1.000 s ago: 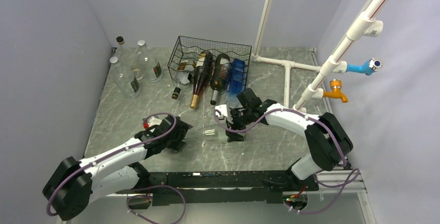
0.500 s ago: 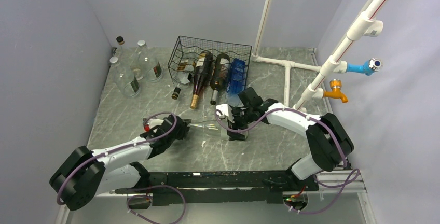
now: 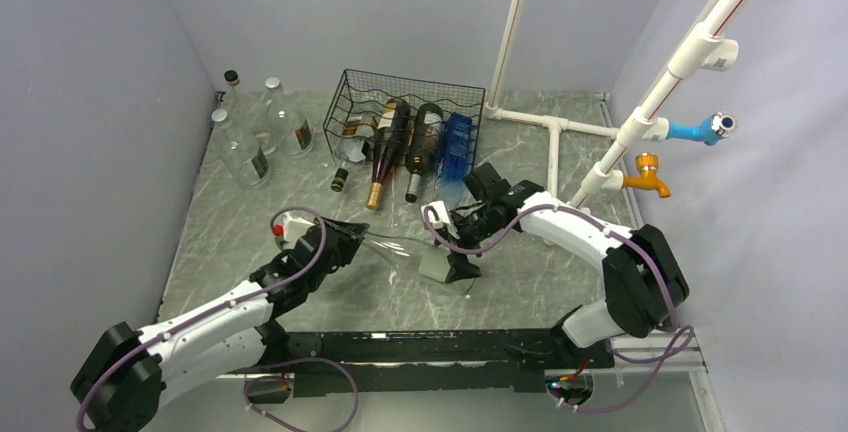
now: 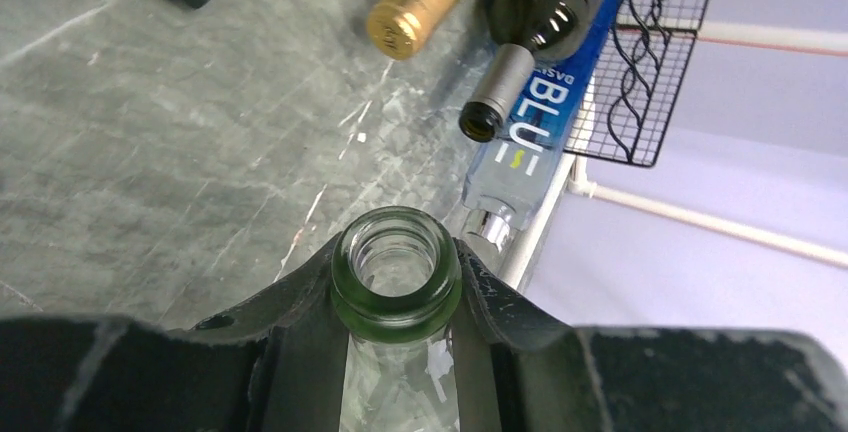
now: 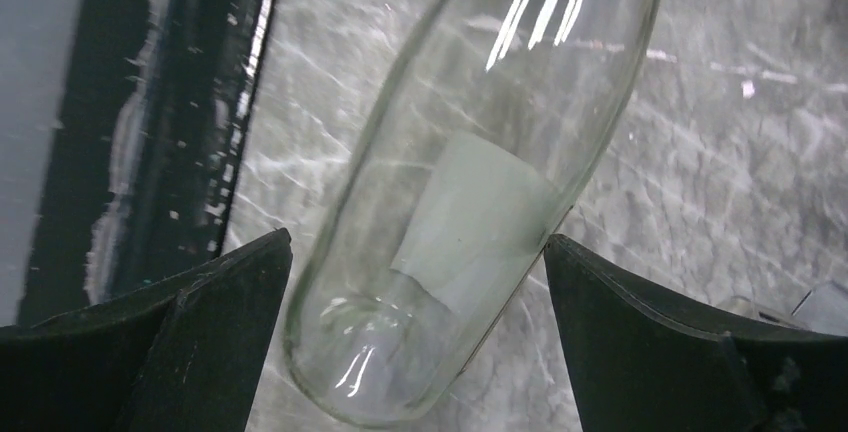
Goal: Take the wine bottle off the wine rack
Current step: Pick up the wine bottle from the center of the board.
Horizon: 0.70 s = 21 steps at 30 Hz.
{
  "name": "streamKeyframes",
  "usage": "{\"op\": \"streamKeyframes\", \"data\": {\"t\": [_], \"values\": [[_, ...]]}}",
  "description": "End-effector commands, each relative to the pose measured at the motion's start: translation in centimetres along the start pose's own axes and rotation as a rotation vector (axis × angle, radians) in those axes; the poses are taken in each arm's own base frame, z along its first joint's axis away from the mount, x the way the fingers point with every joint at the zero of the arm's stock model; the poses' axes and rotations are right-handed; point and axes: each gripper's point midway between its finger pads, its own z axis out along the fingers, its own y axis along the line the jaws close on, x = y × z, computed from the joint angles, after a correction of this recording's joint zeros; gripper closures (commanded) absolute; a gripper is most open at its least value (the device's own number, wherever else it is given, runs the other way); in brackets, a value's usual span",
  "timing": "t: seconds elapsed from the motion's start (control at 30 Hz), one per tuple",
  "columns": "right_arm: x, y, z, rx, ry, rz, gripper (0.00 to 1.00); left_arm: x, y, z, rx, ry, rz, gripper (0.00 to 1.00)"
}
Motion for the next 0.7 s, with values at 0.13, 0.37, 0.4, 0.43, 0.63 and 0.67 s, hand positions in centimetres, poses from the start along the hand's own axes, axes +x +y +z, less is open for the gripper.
{"op": "streamKeyframes", "data": {"t": [0.13,0.37,0.4,0.43,0.63,0.67], "values": [[-6.1,2.0,-4.4,-0.049,-0.240,-0.055,0.00,-3.0,-10.0,-3.2,0.285,-0.140,0.193,1.00],[-6.1,0.7,-6.3,0.040,-0.280,-0.039,0.00,-3.4,-14.7,-5.8,0.458,-0.189,0.439,1.00],[-6.1,0.5,-6.4,0.050,-0.279,-0.035,0.00,-3.4,-15.2,-6.1,0.479,-0.193,0.482,1.00],[-6.0,0.4,-6.5,0.058,-0.278,-0.033,0.00,-3.3,-15.8,-6.5,0.498,-0.194,0.524,1.00],[-5.6,-0.1,-6.6,0.084,-0.272,-0.027,0.00,-2.5,-18.8,-9.3,0.648,-0.205,0.831,1.00],[-5.5,-0.2,-6.6,0.086,-0.269,-0.026,0.00,-2.6,-19.2,-9.8,0.665,-0.212,0.879,1.00]]}}
